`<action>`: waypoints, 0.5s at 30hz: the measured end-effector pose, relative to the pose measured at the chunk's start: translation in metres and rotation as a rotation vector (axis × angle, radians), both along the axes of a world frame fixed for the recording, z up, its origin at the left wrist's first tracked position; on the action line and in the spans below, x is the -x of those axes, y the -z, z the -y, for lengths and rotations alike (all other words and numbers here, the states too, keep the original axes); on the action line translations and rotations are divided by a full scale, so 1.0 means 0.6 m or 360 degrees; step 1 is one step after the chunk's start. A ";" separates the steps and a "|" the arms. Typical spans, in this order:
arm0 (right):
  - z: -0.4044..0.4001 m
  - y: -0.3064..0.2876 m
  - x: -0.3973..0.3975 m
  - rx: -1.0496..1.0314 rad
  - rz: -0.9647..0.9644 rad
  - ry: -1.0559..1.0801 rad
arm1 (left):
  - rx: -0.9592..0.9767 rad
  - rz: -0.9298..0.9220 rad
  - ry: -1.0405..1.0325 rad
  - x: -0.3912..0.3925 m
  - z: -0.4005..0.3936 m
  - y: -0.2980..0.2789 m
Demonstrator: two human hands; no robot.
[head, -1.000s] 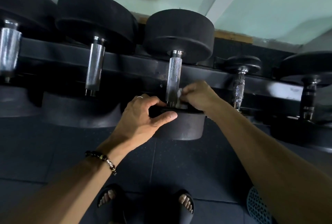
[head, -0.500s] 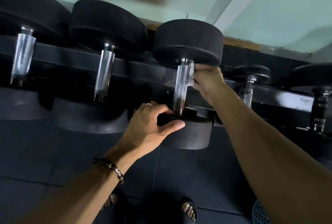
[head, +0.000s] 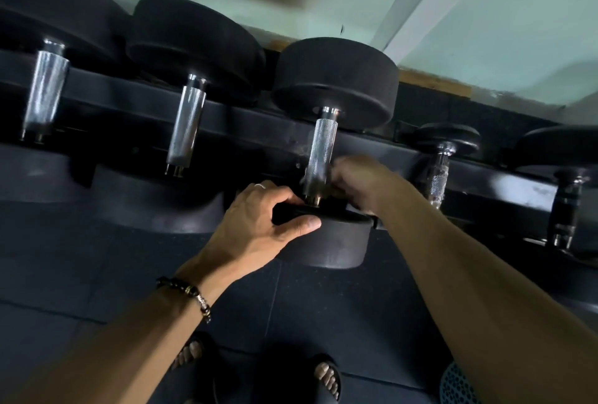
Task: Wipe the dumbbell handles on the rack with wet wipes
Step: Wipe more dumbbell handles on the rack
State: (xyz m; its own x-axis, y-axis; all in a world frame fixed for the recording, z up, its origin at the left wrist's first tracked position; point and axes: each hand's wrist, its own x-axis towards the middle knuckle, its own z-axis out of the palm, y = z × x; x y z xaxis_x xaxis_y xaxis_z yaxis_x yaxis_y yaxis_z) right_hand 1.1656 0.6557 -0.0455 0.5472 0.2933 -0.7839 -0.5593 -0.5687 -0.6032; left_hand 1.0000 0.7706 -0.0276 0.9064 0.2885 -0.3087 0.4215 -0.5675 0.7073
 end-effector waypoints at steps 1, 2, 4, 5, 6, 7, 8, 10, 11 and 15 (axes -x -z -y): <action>0.014 -0.002 0.007 0.0060 -0.0041 -0.0152 | -0.0002 0.0005 -0.0007 0.000 0.000 0.000; 0.023 -0.002 0.005 0.0053 -0.0031 -0.0201 | -0.0004 0.0007 -0.0010 0.000 0.000 0.001; 0.019 0.001 -0.027 -0.0173 0.0014 0.0022 | 0.0001 -0.0001 -0.0013 0.000 0.000 0.003; 0.007 0.001 -0.046 -0.0292 0.0063 0.0213 | 0.0010 0.0001 -0.0019 0.001 0.000 0.003; -0.006 0.001 -0.060 -0.0393 0.0092 0.0384 | 0.0019 0.0005 -0.0026 0.002 -0.001 0.003; -0.016 0.010 -0.067 -0.0467 0.0069 0.0519 | 0.0024 0.0008 -0.0031 0.001 0.000 0.003; -0.021 0.010 -0.060 -0.0488 0.0009 0.0555 | 0.0028 0.0004 -0.0038 0.001 0.001 0.002; -0.004 0.024 -0.028 -0.0352 -0.0105 0.0341 | 0.0026 0.0009 -0.0051 0.000 0.001 0.002; 0.011 0.029 -0.013 -0.0209 -0.0107 0.0120 | 0.0023 0.0014 -0.0055 0.000 0.001 0.003; 0.027 0.022 -0.013 0.0010 0.0151 -0.0303 | 0.0019 0.0017 -0.0070 0.001 0.001 0.003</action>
